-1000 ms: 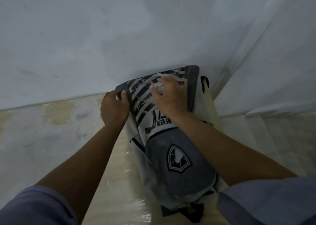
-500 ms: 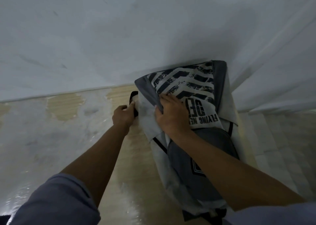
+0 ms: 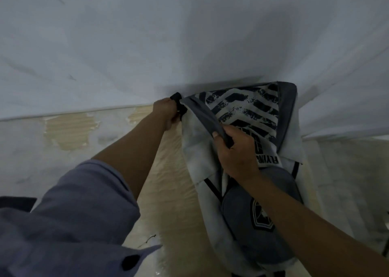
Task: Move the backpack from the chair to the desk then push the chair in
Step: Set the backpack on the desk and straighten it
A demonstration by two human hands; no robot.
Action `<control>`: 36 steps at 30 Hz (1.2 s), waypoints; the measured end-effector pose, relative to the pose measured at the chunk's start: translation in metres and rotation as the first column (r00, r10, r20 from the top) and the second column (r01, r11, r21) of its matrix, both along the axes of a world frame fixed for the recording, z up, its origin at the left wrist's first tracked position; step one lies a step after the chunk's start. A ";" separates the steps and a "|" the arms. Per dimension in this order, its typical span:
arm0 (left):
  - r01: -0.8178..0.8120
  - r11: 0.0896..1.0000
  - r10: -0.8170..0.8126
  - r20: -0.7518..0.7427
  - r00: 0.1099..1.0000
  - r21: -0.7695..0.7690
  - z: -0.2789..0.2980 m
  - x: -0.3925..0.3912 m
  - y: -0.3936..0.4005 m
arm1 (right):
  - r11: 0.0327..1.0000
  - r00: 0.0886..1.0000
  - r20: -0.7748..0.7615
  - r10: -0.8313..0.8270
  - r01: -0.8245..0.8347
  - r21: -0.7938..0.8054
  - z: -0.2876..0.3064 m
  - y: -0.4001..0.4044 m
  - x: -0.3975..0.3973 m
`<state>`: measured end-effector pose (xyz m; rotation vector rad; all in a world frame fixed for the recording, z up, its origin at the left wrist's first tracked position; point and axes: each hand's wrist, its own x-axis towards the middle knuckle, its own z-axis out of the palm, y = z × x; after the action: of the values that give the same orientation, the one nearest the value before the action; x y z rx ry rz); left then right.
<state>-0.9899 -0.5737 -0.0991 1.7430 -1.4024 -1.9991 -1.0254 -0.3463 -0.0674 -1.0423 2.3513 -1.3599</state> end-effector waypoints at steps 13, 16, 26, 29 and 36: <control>0.125 0.992 -0.125 0.115 0.985 0.006 0.027 -0.031 -0.011 | 0.999 0.999 0.000 0.042 -0.042 -0.023 -0.006 0.009 0.002; 0.223 0.972 -0.231 0.120 0.965 0.076 0.037 -0.030 -0.005 | 0.999 0.999 0.015 0.041 -0.041 -0.035 -0.006 0.008 0.003; 0.185 0.982 -0.185 0.010 0.983 -0.046 0.030 -0.022 -0.005 | 0.999 0.999 -0.016 0.028 -0.027 0.028 -0.011 0.000 -0.001; 0.315 0.949 -0.315 0.018 0.949 0.001 0.040 -0.016 -0.011 | 0.998 0.999 -0.029 0.036 -0.035 0.055 -0.015 -0.005 -0.003; 0.372 0.894 -0.353 0.121 0.928 -0.248 0.072 0.004 0.042 | 0.988 0.994 0.024 0.108 -0.110 0.110 0.004 -0.013 0.003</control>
<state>-0.9856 -0.5321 -0.0274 1.5384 -2.0456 -1.8015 -1.0228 -0.3591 -0.0634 -1.1033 2.2914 -1.1805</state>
